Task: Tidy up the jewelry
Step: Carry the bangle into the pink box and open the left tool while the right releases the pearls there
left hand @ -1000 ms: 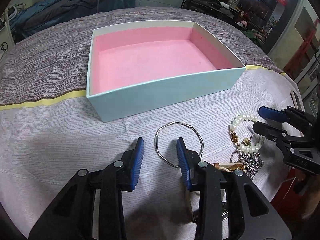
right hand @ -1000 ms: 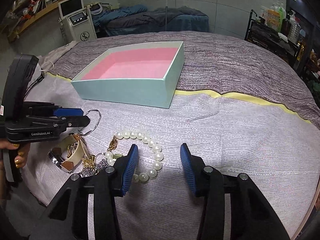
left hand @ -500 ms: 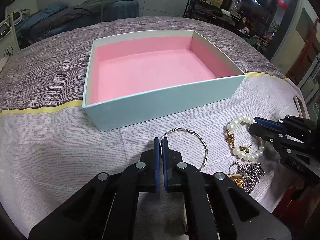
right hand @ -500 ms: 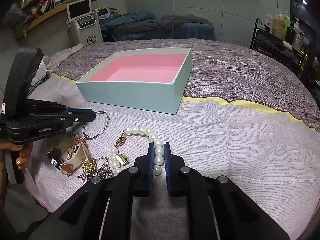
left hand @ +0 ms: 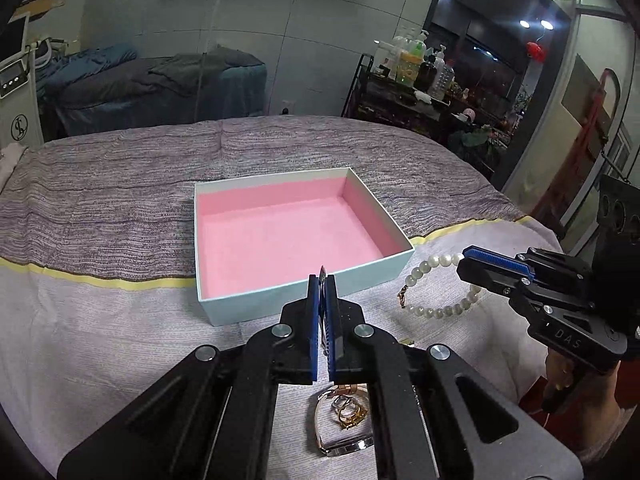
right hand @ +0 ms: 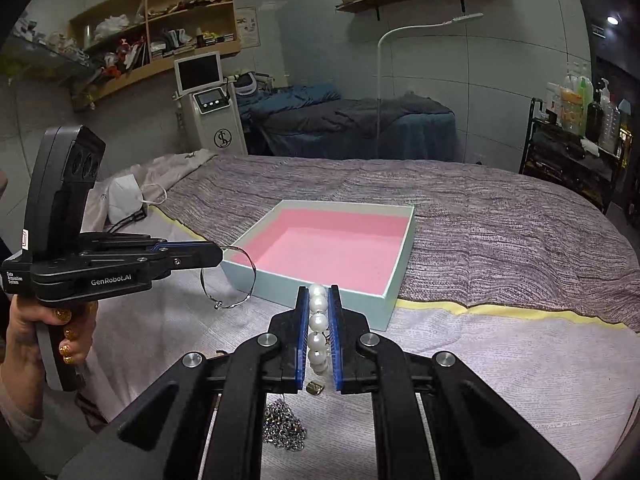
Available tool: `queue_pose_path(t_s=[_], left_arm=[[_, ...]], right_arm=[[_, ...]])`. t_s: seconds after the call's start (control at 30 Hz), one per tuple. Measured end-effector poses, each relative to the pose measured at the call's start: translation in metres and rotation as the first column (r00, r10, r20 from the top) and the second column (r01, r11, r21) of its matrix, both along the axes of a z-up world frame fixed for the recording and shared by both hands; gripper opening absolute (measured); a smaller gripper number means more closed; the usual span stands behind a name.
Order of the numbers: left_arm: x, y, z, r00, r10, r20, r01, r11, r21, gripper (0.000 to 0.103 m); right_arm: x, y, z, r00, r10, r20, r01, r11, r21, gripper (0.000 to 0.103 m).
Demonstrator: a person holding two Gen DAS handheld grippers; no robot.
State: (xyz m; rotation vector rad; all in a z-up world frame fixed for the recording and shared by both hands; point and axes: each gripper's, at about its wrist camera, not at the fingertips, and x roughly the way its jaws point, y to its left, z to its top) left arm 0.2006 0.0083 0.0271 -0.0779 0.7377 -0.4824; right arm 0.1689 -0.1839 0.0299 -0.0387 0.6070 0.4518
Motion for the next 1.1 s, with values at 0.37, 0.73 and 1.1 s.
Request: queue_pose_path(t_s=[0.37, 0.73, 1.1], left_arm=[[0.061, -0.007, 0.011, 0.999, 0.020, 0.027, -0.022, 0.998, 0.064, 0.003], [0.104, -0.021, -0.038, 0.995, 0.007, -0.095, 0.002, 0.996, 0.089, 0.003], [0.121, -0.029, -0.052, 0.997, 0.012, -0.076, -0.002, 0.990, 0.140, 0.005]], right_arm=[[0.059, 0.014, 0.019, 0.999, -0.030, 0.031, 0.028, 0.998, 0.051, 0.009], [0.098, 0.040, -0.032, 0.994, -0.048, -0.101, 0.050, 0.999, 0.015, 0.009], [0.101, 0.033, -0.037, 0.994, -0.113, -0.004, 0.112, 0.991, -0.075, 0.034]])
